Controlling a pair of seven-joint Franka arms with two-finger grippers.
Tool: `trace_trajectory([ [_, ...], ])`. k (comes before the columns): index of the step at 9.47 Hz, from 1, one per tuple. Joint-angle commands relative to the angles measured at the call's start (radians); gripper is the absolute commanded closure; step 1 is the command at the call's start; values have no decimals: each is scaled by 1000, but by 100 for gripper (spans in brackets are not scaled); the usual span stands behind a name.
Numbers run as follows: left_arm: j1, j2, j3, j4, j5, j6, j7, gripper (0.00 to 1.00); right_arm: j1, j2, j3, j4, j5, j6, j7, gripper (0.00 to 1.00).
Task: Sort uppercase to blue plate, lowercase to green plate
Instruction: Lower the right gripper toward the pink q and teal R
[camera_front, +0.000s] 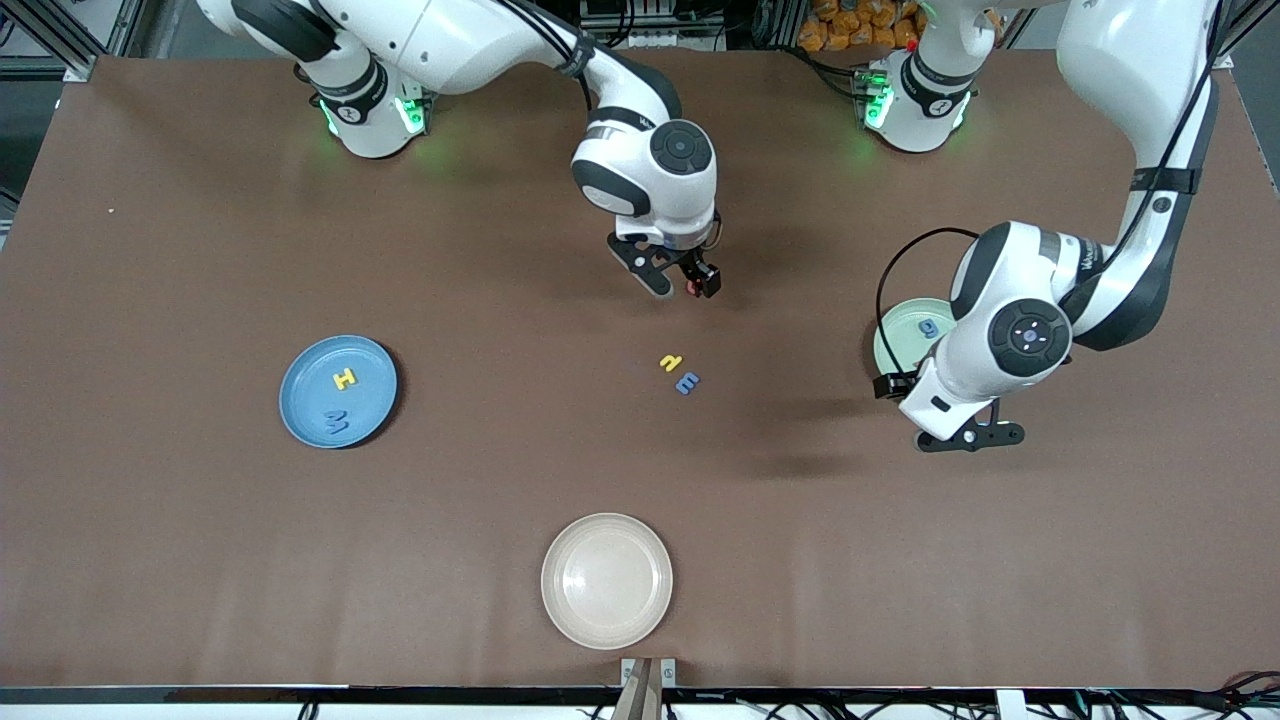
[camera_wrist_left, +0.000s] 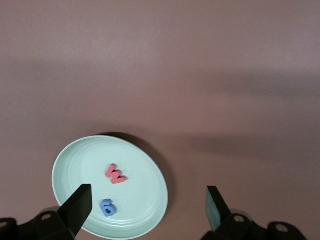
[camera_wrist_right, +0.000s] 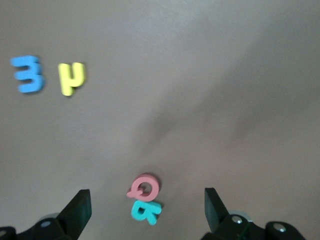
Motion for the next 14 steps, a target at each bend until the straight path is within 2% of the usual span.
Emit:
trace_trajectory([
  [1, 13, 4, -6, 1, -21, 47, 21, 0, 12, 25, -25, 5, 2, 55, 57, 0],
  [3, 19, 8, -4, 1, -20, 68, 21, 0, 21, 74, -31, 13, -11, 87, 104, 1],
  [7, 17, 27, -3, -1, -17, 88, 21, 0, 48, 88, -37, 18, -11, 86, 106, 7],
  [10, 17, 27, -3, -1, -15, 88, 21, 0, 64, 103, -37, 27, -13, 89, 106, 16],
  [11, 17, 28, -3, -2, -15, 88, 21, 0, 80, 138, -40, 57, -17, 103, 108, 20],
  [12, 17, 28, -3, -2, -15, 88, 21, 0, 109, 147, -82, 89, -15, 101, 105, 22],
  [14, 16, 28, -3, -1, -15, 88, 21, 0, 131, 152, -103, 93, -21, 104, 89, 30],
])
